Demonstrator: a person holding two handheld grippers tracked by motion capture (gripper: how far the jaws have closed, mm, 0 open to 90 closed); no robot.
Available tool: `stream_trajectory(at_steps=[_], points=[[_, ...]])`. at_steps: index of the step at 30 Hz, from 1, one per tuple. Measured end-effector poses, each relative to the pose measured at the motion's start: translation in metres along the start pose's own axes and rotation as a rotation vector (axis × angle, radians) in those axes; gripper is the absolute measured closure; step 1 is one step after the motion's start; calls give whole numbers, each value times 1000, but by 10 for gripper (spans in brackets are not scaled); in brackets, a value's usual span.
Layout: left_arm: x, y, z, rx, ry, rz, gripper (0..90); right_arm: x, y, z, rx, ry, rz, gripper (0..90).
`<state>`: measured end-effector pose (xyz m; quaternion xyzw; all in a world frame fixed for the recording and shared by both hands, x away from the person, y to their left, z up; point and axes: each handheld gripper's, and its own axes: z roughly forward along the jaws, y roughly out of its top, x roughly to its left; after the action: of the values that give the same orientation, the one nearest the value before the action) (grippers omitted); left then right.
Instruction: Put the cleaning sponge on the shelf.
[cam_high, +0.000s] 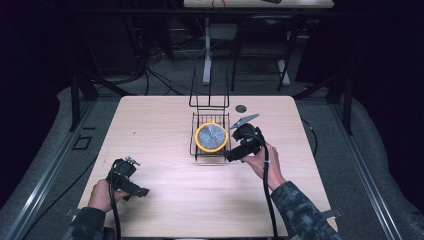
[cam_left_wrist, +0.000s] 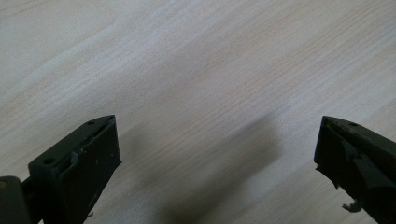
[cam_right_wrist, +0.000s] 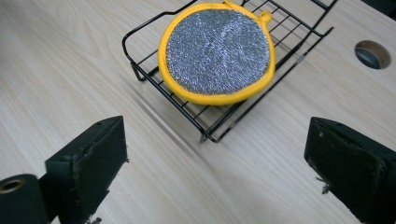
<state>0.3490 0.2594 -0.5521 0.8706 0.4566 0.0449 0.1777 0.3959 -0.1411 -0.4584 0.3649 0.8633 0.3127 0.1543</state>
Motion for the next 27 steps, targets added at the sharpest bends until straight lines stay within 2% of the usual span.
stream_trajectory(at_steps=[2,4,5,7,10,13,14,17,20,21,22,23,24,27], points=[[0,0,0,1,0,1,4,-2,-7,-13,-8,-13,2,34],[-1,0,0,3,2,0,4,-3,-9,-16,-11,-15,-2,32],[-1,0,0,4,3,-4,4,-4,-15,-25,-14,-30,2,27],[-1,0,1,5,3,-4,4,-5,-17,-28,-14,-33,5,26],[-1,0,1,5,3,-4,4,-10,-32,-39,-4,-47,12,26],[-1,0,1,4,2,-8,3,-16,-41,-42,1,-52,28,27],[-1,0,1,4,3,-9,4,-22,-52,-45,10,-64,51,27],[-1,0,1,5,4,0,4,-27,-66,-48,28,-71,80,27],[-2,0,2,7,4,-3,3,-32,-82,-49,50,-85,103,26],[-2,0,2,7,4,-3,4,-32,-82,-49,50,-85,103,26],[-2,0,2,11,3,-2,3,-35,-93,-51,68,-93,122,24],[-2,0,2,11,3,-2,3,-35,-93,-51,68,-93,122,24],[-3,0,2,7,-1,-6,3,-37,-101,-52,75,-103,139,26],[-3,0,2,7,-2,-5,3,-40,-109,-53,91,-114,151,29]])
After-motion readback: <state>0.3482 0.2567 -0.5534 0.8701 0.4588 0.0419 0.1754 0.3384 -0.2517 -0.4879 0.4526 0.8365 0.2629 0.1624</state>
